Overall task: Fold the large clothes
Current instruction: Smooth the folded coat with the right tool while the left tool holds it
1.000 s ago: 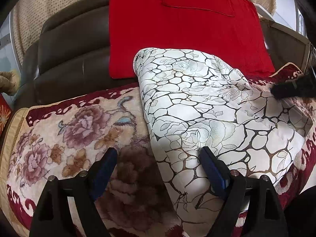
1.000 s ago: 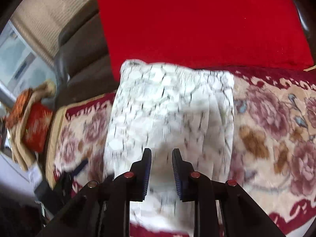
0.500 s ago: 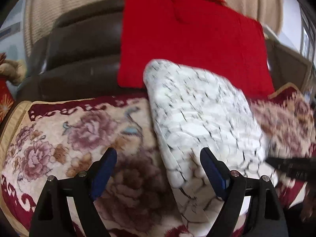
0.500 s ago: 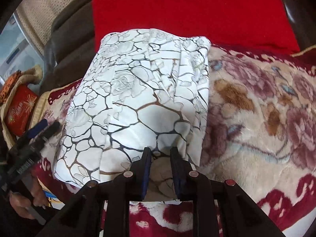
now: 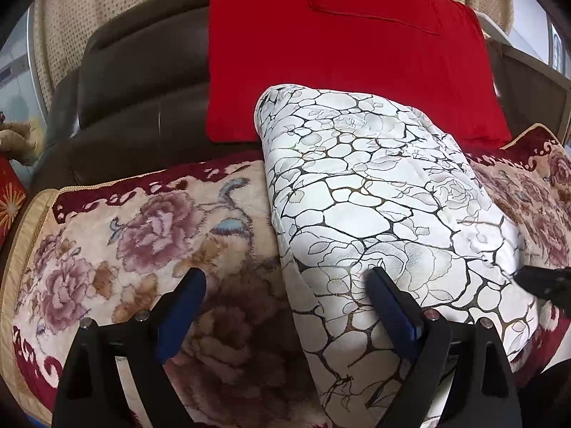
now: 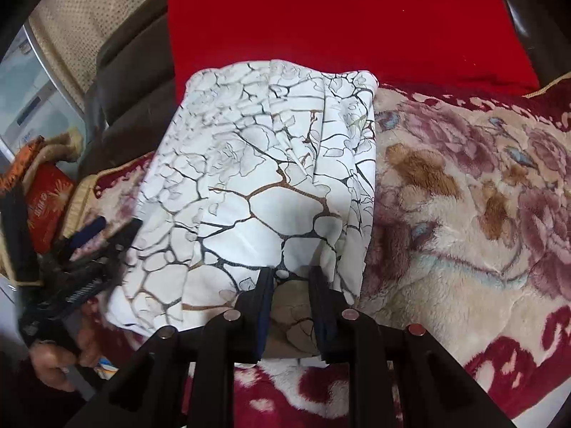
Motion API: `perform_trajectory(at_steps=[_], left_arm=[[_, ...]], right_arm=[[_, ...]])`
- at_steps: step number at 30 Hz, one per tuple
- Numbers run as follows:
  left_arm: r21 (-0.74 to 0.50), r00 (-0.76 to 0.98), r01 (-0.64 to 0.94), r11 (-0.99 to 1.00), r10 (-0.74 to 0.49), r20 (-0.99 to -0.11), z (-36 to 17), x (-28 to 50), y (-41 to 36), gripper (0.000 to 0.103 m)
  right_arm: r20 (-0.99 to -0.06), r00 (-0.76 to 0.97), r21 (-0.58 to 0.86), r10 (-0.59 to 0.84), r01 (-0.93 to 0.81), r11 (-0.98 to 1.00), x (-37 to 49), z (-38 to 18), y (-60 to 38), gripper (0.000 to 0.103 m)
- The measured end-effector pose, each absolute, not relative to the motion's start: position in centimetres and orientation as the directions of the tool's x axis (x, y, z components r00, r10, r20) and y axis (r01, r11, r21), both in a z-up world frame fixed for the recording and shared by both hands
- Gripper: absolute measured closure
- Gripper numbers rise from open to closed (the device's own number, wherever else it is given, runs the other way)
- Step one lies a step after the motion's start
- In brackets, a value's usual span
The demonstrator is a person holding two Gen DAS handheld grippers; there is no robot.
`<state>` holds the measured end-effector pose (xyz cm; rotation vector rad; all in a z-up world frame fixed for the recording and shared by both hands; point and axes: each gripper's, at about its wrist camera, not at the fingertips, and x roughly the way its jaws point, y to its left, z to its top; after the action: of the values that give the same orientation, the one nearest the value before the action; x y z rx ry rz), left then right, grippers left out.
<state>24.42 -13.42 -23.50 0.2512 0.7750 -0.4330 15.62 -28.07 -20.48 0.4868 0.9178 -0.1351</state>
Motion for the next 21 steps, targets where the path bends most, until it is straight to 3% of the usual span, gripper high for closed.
perform_trajectory(at_steps=[10,15,18,21], left_arm=[[0.052,0.632,0.459,0.887,-0.285,-0.721,-23.0,23.5,-13.8,0.011],[0.046,0.623,0.468,0.883,-0.293,-0.725,-23.2,23.6,-13.8,0.011],[0.060,0.632,0.469,0.881,-0.287,-0.720,-23.2,23.6,-13.8,0.011],[0.053,0.631,0.464,0.884,-0.287,-0.721,-23.2,23.8,-13.7,0.011]], right_arm=[[-0.714,0.690,0.423,0.119,0.291,0.858,15.9,-15.4,-28.4,0.077],[-0.810,0.581,0.340,0.075,0.362,0.868,18.5,-19.3,-28.6,0.077],[-0.772,0.624,0.427,0.119,0.371,0.824,17.6,-21.0,-29.5,0.077],[-0.793,0.597,0.394,0.117,0.358,0.846,17.8,-20.2,-29.3,0.077]])
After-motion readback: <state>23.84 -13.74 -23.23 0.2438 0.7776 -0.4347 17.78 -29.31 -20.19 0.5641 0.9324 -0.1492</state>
